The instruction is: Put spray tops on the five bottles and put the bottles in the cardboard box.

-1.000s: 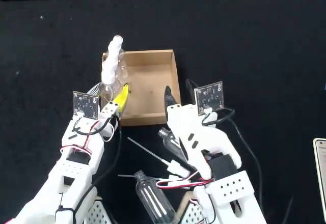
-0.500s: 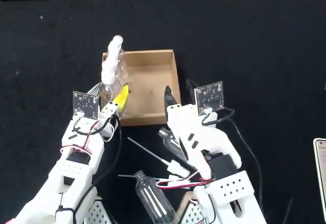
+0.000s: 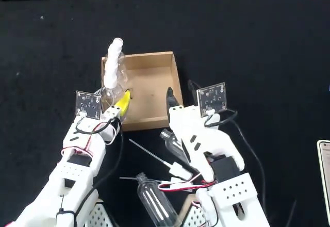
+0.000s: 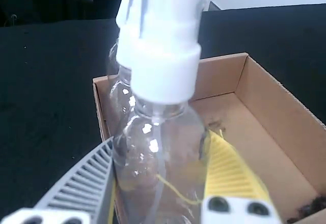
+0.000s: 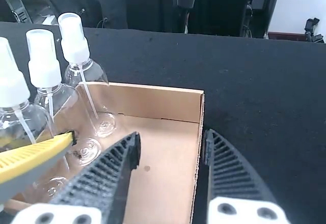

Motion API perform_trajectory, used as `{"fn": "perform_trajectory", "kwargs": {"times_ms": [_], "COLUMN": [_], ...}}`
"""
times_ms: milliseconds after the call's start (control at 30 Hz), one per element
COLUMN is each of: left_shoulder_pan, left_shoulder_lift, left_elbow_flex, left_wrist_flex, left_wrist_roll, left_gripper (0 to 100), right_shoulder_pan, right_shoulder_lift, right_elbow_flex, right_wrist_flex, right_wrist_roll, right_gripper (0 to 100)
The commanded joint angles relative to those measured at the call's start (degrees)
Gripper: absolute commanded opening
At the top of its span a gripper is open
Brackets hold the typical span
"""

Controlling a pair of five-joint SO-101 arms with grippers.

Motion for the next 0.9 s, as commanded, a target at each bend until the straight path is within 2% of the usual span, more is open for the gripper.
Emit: {"fn": "perform_trajectory", "kwargs": {"times_ms": [0, 333, 500, 567, 867], "left_shoulder_pan": [0.2, 0.2, 0.2, 0.1, 0.1], "left_shoulder_lift": [0.2, 0.1, 0.1, 0.1, -0.5], "left_elbow_flex": [-3.3, -2.5, -2.2, -2.2, -0.9], "left_wrist_flex": [0.5, 0.5, 0.5, 0.5, 0.6], "left_wrist_roll": [0.4, 0.5, 3.1, 5.2, 5.2], "left_gripper": [12, 14, 28, 28, 29], "right_shoulder_pan": [0.9, 0.9, 0.9, 0.9, 0.9], "right_shoulder_lift": [-1.9, -1.9, -1.9, -1.9, -1.9], "right_elbow_flex": [-0.9, -0.9, -0.9, -0.9, -0.9], "right_wrist_flex": [-1.5, -1.5, -1.5, -1.5, -1.5], "right_wrist_roll": [0.5, 0.5, 0.5, 0.5, 0.5], "right_gripper": [18.4, 18.4, 18.4, 18.4, 18.4]}}
